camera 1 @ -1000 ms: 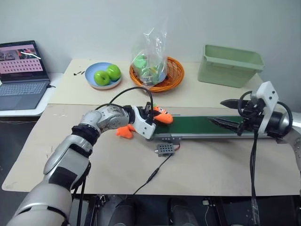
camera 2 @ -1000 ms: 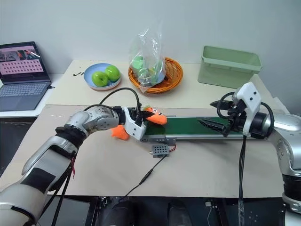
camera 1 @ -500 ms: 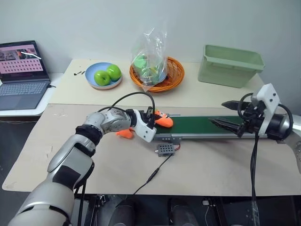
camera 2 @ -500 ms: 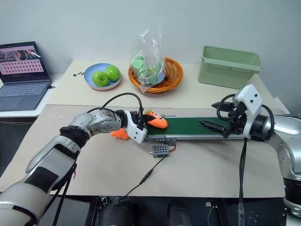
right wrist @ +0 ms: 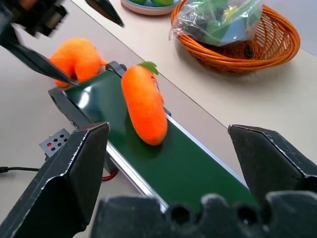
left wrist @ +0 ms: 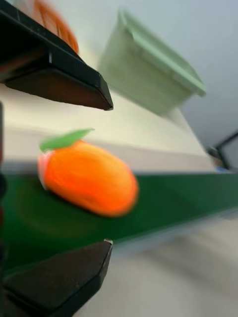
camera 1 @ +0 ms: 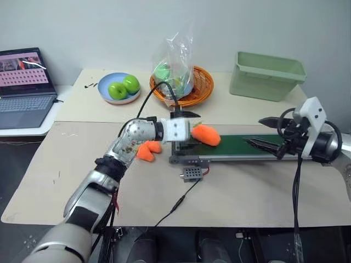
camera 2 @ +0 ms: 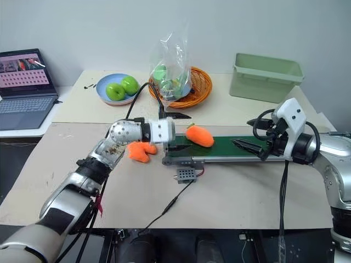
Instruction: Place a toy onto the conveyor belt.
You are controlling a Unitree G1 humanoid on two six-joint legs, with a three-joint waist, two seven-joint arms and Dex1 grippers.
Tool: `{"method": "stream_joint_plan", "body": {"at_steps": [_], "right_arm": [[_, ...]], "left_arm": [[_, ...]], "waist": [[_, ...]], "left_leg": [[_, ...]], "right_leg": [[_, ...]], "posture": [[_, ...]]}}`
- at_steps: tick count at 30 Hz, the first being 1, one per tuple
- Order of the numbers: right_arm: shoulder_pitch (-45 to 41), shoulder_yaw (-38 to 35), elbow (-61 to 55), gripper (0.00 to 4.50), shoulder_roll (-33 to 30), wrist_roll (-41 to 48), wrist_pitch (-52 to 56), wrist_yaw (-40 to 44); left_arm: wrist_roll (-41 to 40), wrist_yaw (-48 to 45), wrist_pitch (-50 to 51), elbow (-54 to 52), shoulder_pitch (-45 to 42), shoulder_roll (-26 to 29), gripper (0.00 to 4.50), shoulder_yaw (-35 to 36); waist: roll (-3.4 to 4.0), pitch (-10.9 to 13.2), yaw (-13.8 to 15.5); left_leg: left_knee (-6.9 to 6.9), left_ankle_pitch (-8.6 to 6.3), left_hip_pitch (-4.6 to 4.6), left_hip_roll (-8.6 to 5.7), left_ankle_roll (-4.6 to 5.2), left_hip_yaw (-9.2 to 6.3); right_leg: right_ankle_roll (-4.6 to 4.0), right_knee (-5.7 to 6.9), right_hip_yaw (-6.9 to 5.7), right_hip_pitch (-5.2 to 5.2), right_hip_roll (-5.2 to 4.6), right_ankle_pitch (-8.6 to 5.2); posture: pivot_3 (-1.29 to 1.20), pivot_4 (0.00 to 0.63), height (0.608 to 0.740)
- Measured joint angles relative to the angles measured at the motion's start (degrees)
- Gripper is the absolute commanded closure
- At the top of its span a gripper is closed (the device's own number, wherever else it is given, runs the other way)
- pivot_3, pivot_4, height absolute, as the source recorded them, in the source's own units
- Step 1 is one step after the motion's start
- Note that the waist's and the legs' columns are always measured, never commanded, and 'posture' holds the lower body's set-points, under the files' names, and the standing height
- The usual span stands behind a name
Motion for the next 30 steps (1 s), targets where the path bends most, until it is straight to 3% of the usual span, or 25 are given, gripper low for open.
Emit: {"method": "stream_joint_plan", "body": {"at_steps": [5, 13, 23, 27, 30], "right_arm": [[-0.62, 0.23, 1.01, 0.00, -0.02, -0.07, -0.01, 0.36], [-1.34, 0.78, 1.12, 0.00, -0.05, 0.06, 0.00, 1.86], [-0.25, 0.30, 0.81, 0.00, -4.26, 1.71, 0.26, 5.98], [-0.24, 0.30, 1.31, 0.00, -6.13, 1.68, 0.25, 7.32], [-0.54, 0.36, 1.93, 0.00, -6.44, 1.67, 0.23, 8.23]], "left_arm": [[-11.30, -0.26, 24.36, -12.52, 0.11, 2.01, 0.05, 5.53], [-21.93, 7.23, 49.18, -14.12, -1.27, 3.16, 0.05, 15.35], [-31.06, -1.04, 55.84, -25.13, 8.11, 13.84, 0.05, 18.00], [-27.92, -5.00, 50.67, -26.10, 12.41, 19.61, 0.05, 16.88], [-24.36, -5.32, 46.13, -24.57, 13.53, 20.29, 0.05, 16.10]], "waist": [[0.01, 0.00, -0.30], [0.01, 0.00, -0.30], [0.01, 0.00, 0.11], [0.01, 0.00, -0.33], [0.01, 0.00, -0.15]], "left_leg": [[0.01, 0.00, 0.21, -0.01, 0.01, 0.02], [0.01, 0.00, 0.18, -0.01, 0.01, 0.01], [0.01, -0.01, 0.20, -0.01, 0.01, 0.10], [-0.02, -0.01, 0.23, 0.01, 0.02, 0.17], [-0.01, -0.01, 0.25, 0.00, 0.02, 0.19]], "right_leg": [[0.02, 0.00, 0.09, 0.10, 0.03, -0.02], [0.02, -0.01, 0.11, 0.05, 0.04, -0.02], [0.01, -0.01, 0.18, 0.05, 0.03, -0.03], [-0.01, -0.01, 0.26, 0.02, 0.06, -0.04], [-0.01, -0.01, 0.25, 0.05, 0.04, -0.04]], "posture": [[0.00, 0.150, 0.740], [0.00, 0.150, 0.740], [0.00, 0.150, 0.740], [0.00, 0.150, 0.740], [0.00, 0.150, 0.740]]}}
